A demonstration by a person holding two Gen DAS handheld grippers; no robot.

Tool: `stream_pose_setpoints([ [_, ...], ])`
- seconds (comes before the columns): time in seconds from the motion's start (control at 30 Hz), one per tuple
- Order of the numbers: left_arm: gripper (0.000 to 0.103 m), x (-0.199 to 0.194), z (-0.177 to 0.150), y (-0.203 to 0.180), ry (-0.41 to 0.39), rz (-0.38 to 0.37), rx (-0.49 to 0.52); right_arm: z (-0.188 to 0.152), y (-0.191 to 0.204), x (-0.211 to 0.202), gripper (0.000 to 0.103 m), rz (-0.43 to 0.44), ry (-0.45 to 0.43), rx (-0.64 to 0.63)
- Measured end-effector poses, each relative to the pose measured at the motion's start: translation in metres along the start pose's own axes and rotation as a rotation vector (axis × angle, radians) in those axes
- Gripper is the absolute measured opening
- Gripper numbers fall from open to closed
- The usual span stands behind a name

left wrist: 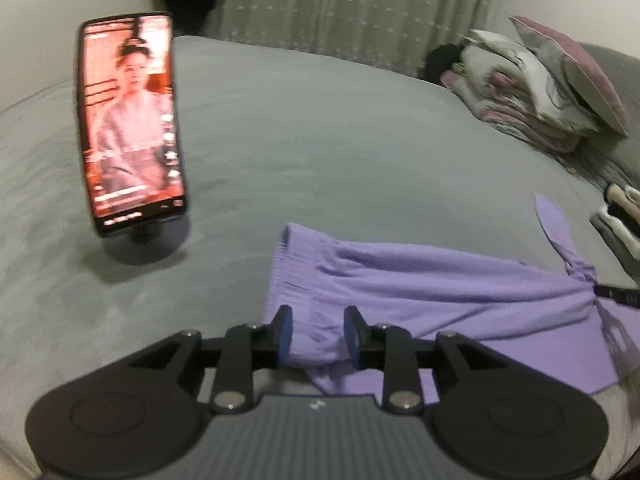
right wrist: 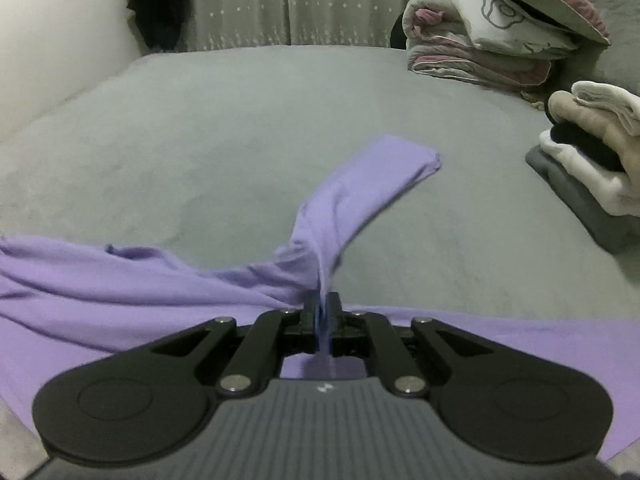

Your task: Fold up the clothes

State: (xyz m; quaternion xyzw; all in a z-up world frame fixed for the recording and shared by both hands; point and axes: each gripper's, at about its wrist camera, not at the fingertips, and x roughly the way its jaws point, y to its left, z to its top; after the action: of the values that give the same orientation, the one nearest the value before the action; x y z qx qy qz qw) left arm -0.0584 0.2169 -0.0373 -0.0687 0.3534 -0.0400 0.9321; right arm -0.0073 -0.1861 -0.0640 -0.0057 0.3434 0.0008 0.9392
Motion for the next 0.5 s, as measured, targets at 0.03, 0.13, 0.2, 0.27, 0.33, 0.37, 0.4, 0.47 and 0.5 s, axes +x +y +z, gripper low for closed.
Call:
stream_pose_setpoints([
  [0.03,0.035,-0.002,0.001,0.001,-0.005,0.008,-0.004,0.001,0.000,-0.002,0.014,-0.009,-0.005,-0.013],
  [0.13,0.042,-0.005,0.003,0.003,-0.015,0.018,-0.008,0.003,0.002,-0.013,0.015,-0.002,-0.038,-0.052],
  [0.2,0.043,-0.004,0.004,0.003,-0.006,0.023,-0.003,0.002,0.006,-0.022,0.023,0.024,-0.061,-0.079],
  [0.27,0.043,-0.002,0.003,0.002,0.011,0.032,0.009,0.002,0.015,-0.029,0.048,0.066,-0.083,-0.115],
  [0.33,0.043,0.000,0.001,0.000,0.019,0.040,0.023,-0.001,0.026,-0.033,0.048,0.114,-0.093,-0.164],
  [0.37,0.043,-0.001,-0.001,-0.001,0.021,0.042,0.027,-0.002,0.034,-0.034,0.048,0.137,-0.093,-0.196],
  [0.4,0.042,-0.001,-0.002,0.000,0.020,0.042,0.028,-0.004,0.041,-0.036,0.048,0.159,-0.094,-0.227],
  [0.47,0.042,-0.001,-0.002,-0.001,0.018,0.042,0.026,-0.009,0.055,-0.039,0.048,0.207,-0.098,-0.289],
  [0.5,0.042,0.000,-0.002,-0.001,0.019,0.042,0.024,-0.011,0.062,-0.040,0.048,0.232,-0.099,-0.322],
])
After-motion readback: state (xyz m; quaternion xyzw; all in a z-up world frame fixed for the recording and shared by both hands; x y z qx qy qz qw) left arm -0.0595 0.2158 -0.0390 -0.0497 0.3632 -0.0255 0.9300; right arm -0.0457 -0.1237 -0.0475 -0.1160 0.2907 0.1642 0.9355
